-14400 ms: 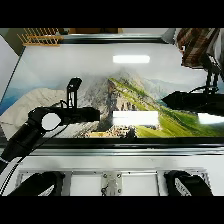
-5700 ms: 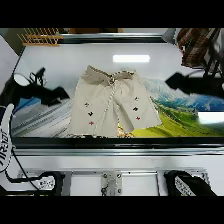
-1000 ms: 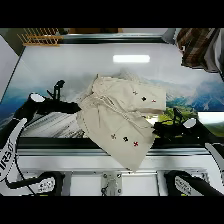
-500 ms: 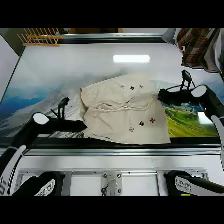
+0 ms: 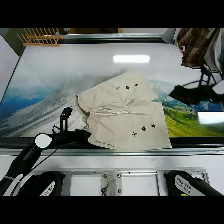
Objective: Fold the clothes and pants, and hang the long-sleeved shirts on hangers.
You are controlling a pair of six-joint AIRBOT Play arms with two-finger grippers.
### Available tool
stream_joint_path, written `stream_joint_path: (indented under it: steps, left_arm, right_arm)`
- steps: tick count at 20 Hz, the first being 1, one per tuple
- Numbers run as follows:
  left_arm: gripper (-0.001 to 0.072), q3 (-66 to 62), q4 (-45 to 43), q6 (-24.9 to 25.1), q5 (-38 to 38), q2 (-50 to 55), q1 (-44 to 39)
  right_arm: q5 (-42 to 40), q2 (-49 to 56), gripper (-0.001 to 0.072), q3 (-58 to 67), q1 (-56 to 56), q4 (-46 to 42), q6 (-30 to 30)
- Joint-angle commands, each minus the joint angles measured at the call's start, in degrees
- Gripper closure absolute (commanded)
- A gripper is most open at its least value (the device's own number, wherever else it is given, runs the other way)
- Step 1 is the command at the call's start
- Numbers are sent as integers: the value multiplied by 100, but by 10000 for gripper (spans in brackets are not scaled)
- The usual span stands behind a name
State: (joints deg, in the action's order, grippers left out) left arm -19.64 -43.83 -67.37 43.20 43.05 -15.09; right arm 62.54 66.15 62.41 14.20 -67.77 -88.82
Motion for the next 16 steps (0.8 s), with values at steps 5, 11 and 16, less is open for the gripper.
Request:
stream_joint_path:
  steps: [5,11,16]
  left_arm:
    - [688,334,4,-17,-146,-619,-50]
    - [688,334,2,-17,-144,-780,-50]
    - [688,334,4,-17,-144,-778,-50]
  right_arm:
    - [944,-2302,242,-3344,1784,-678,-1115]
    - [520,-2758,243,-4763,2096,472,-1034]
    - [496,-2756,244,-4848,2094,496,-1021]
